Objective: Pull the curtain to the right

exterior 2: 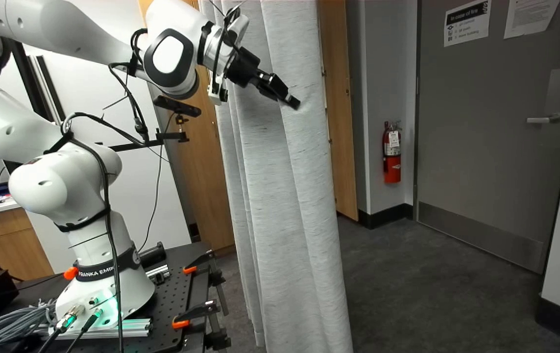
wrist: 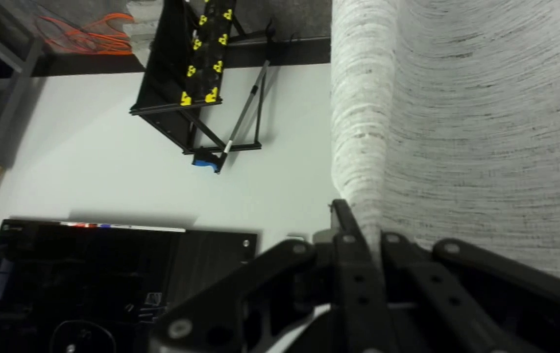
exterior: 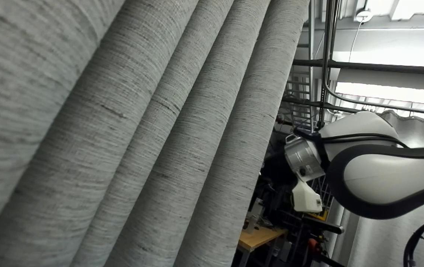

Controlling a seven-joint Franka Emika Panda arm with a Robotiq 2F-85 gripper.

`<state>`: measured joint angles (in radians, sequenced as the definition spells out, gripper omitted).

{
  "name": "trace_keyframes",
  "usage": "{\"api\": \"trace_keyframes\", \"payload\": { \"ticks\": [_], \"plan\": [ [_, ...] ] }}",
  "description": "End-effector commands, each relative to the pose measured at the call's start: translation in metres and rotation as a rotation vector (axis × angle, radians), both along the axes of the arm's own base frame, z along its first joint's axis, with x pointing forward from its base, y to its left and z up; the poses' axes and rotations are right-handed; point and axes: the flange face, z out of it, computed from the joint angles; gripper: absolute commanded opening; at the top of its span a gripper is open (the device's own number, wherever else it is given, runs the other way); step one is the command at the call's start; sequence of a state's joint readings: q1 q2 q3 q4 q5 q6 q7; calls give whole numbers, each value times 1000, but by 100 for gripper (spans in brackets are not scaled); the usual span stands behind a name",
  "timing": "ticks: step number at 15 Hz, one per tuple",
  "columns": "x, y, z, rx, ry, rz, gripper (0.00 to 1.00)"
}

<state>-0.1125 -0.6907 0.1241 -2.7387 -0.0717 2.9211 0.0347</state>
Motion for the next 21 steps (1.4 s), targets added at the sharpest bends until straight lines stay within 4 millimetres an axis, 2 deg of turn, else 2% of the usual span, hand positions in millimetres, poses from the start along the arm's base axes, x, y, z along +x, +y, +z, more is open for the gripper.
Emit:
{"api": "trace_keyframes", "payload": {
  "ticks": [1, 7, 14, 17, 21],
  "plan": [
    [-8, -31, -26, -80, 96, -119, 0],
    [-4, -85, -9, -199, 100, -281, 0],
    [7, -142, 25, -345, 101, -535, 0],
    [6, -162, 26, -429, 114, -646, 0],
    [-2, -202, 33, -531, 107, -796, 0]
  ]
}}
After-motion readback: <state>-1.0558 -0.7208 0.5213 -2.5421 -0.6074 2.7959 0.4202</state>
